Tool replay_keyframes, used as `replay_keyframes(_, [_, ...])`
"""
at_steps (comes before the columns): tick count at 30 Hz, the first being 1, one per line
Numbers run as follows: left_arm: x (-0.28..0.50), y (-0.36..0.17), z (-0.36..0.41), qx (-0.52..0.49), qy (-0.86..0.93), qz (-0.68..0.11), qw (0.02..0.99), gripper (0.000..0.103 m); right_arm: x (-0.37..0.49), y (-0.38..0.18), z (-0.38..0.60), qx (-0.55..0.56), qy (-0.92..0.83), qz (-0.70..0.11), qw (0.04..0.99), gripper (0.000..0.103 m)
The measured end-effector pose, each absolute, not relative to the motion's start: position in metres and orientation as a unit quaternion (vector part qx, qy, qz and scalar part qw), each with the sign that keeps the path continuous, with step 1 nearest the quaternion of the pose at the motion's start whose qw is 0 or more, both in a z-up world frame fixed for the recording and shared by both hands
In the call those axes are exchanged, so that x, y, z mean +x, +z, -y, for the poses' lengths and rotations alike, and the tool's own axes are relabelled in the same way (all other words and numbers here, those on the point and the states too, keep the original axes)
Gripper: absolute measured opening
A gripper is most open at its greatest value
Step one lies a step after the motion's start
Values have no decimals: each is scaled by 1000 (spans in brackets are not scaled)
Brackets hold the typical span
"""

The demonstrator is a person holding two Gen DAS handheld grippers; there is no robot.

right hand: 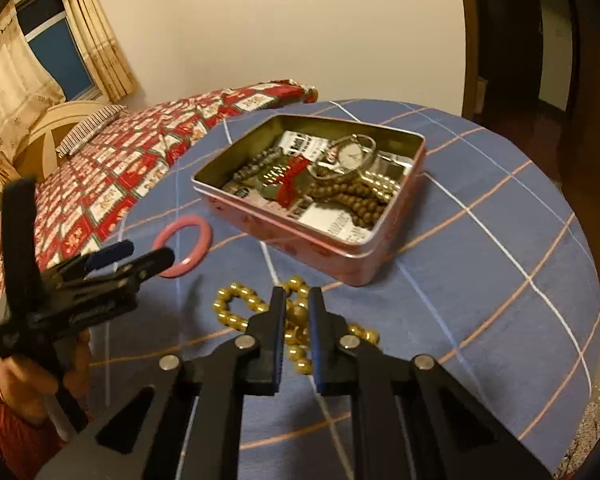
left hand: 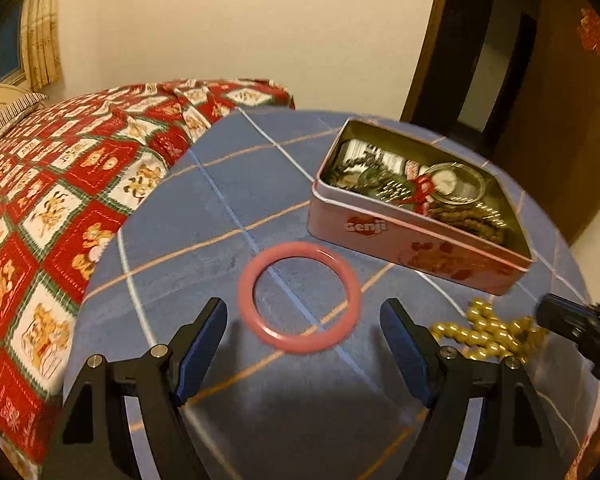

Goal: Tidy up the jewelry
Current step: 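Grasp the gold bead strand with the right gripper while the left lowers around the pink bangle, then grasp and lift the pink bangle with the left gripper while the right lifts the gold beads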

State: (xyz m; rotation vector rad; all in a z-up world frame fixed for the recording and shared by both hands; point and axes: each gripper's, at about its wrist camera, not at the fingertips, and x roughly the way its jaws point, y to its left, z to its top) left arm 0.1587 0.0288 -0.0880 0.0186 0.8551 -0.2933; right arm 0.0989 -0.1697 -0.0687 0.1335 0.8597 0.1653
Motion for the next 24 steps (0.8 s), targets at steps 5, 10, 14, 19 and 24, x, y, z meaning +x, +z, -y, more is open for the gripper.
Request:
replay_keyframes(5, [178, -100, -24, 0, -146, -450, 881, 79, 100, -74, 174, 70, 92, -431, 895, 72])
replay_keyframes(10, [189, -103, -13, 11, -137, -454, 880, 80, 108, -79, 169, 55, 86, -432, 896, 76])
replay_keyframes(14, [195, -106, 5, 64, -125, -456, 879, 85, 113, -83, 173, 60, 85, -438, 893, 76])
replay_keyframes(19, [193, -107, 1, 62, -140, -453, 878, 81, 118, -86, 175, 47, 84, -448, 889, 76])
replay_keyframes(24, [179, -101, -9, 39, -161, -452, 876, 81, 124, -97, 170, 43, 97, -470, 876, 79])
